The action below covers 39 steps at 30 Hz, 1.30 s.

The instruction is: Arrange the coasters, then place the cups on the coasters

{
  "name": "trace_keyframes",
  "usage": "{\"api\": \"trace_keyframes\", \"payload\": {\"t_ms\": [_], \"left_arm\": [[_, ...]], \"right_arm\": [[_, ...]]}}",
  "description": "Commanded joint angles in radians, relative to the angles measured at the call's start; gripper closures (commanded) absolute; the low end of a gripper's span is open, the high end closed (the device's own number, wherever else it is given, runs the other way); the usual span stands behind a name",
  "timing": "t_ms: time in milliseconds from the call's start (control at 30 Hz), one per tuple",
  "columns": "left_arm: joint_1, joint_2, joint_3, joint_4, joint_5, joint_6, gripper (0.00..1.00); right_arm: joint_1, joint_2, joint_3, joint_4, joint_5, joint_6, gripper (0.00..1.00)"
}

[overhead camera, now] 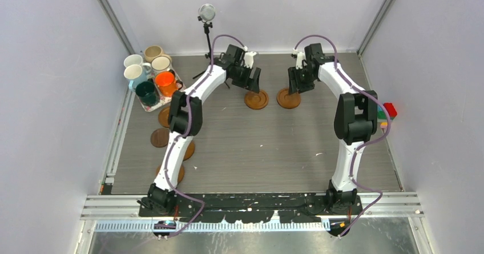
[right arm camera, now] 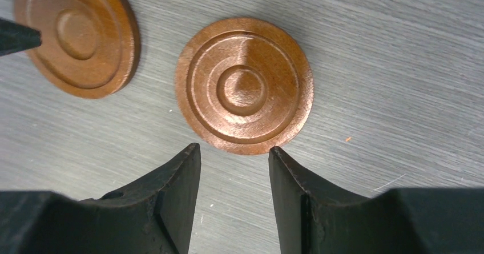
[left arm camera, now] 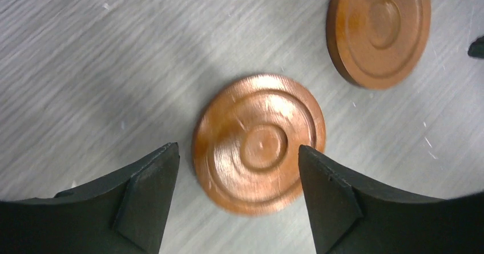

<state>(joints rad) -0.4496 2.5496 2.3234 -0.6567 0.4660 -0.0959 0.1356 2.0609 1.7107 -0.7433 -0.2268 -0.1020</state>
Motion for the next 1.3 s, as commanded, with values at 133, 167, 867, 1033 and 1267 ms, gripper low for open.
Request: {"api": "trace_keyframes", "payload": {"t_ms": [133, 167, 867, 1033, 1267], "left_arm": [[0.043, -0.478, -0.263, -0.25, -0.088, 0.238, 0.15], [0.062, -0.532, -0.33, -0.267, -0.09, 0.256, 0.15], [0.952, -1.054, -1.137, -0.393, 0.044, 0.708, 0.15], [0.991, -1.002, -1.144, -0.365, 0.037, 0.723, 0.17], [0.992, -0.994, -1.187, -0.296, 0.022, 0.688, 0.18]], "right_arm": [[0.068, -0.159, 0.005, 0.011, -0.124, 0.048, 0.43], [0.09, -0.162, 0.001, 0.019, -0.122, 0.053, 0.42], [0.731, 0.295, 0.494, 0.079, 0.029, 0.191, 0.29], [0.817, 0.389, 0.563, 0.088, 0.082, 0.202, 0.29], [0.881, 0.453, 0.591, 0.149, 0.119, 0.267, 0.27]]}}
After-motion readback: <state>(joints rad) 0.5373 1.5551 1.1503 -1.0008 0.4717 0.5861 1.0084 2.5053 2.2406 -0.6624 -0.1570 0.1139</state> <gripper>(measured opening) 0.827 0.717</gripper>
